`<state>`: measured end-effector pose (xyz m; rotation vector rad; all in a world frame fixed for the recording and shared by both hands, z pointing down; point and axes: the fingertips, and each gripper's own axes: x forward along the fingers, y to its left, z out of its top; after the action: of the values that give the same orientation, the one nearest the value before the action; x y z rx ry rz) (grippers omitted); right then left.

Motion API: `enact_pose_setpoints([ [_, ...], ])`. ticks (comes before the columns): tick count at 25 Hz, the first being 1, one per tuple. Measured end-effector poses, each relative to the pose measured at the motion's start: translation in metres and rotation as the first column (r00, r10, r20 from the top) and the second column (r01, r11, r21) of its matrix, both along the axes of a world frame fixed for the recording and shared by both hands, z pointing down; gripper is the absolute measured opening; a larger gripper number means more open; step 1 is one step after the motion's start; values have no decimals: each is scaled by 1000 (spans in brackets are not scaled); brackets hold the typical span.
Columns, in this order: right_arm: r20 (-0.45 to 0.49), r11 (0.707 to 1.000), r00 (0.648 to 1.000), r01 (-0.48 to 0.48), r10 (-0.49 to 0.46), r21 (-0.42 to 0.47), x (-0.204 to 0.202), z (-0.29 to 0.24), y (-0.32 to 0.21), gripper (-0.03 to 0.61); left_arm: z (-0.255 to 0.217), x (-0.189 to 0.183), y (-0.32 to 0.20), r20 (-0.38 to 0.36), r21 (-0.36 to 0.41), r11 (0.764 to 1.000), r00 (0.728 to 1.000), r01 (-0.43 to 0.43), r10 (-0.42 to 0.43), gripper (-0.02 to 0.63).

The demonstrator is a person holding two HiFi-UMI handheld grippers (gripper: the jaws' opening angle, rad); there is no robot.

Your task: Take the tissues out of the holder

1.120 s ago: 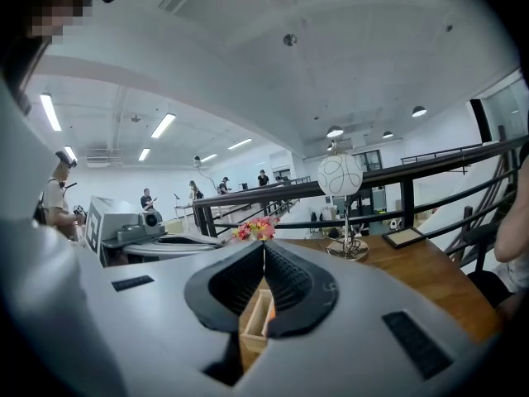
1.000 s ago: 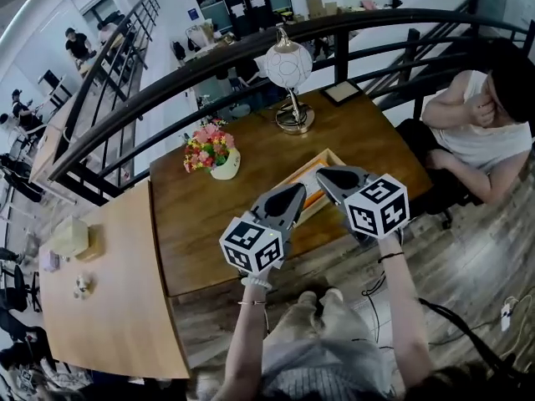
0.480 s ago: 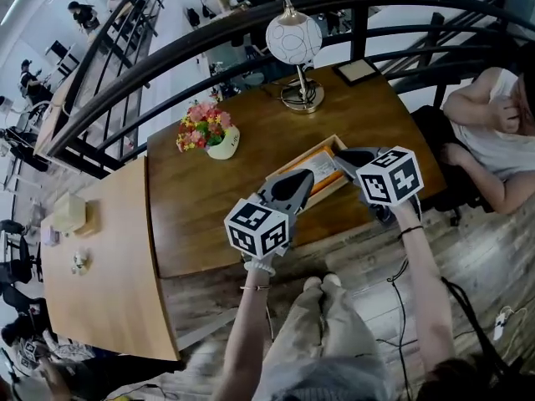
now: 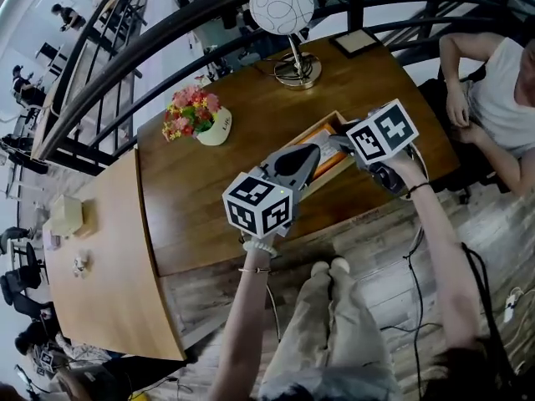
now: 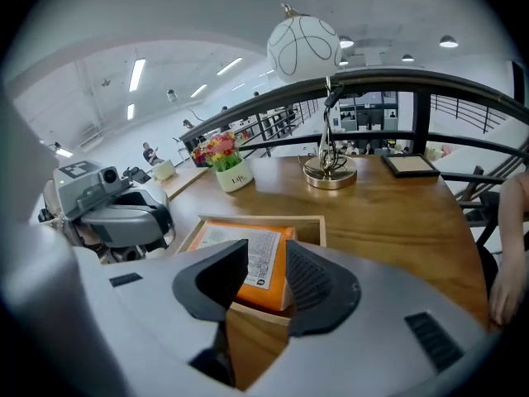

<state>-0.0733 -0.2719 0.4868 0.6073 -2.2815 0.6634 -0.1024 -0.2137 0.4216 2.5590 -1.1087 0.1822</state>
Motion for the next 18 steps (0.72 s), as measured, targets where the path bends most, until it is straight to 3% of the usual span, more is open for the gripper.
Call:
enact_pose_setpoints([
  [10, -89, 990, 996, 11, -23, -140, -3, 29, -2, 125, 14, -2, -12, -14, -27, 1000, 1000, -10, 10, 8],
  [18, -287, 982, 950, 73, -122, -175, -11, 47, 2, 123, 18, -4, -10, -21, -40, 999, 1000, 4, -4, 8],
])
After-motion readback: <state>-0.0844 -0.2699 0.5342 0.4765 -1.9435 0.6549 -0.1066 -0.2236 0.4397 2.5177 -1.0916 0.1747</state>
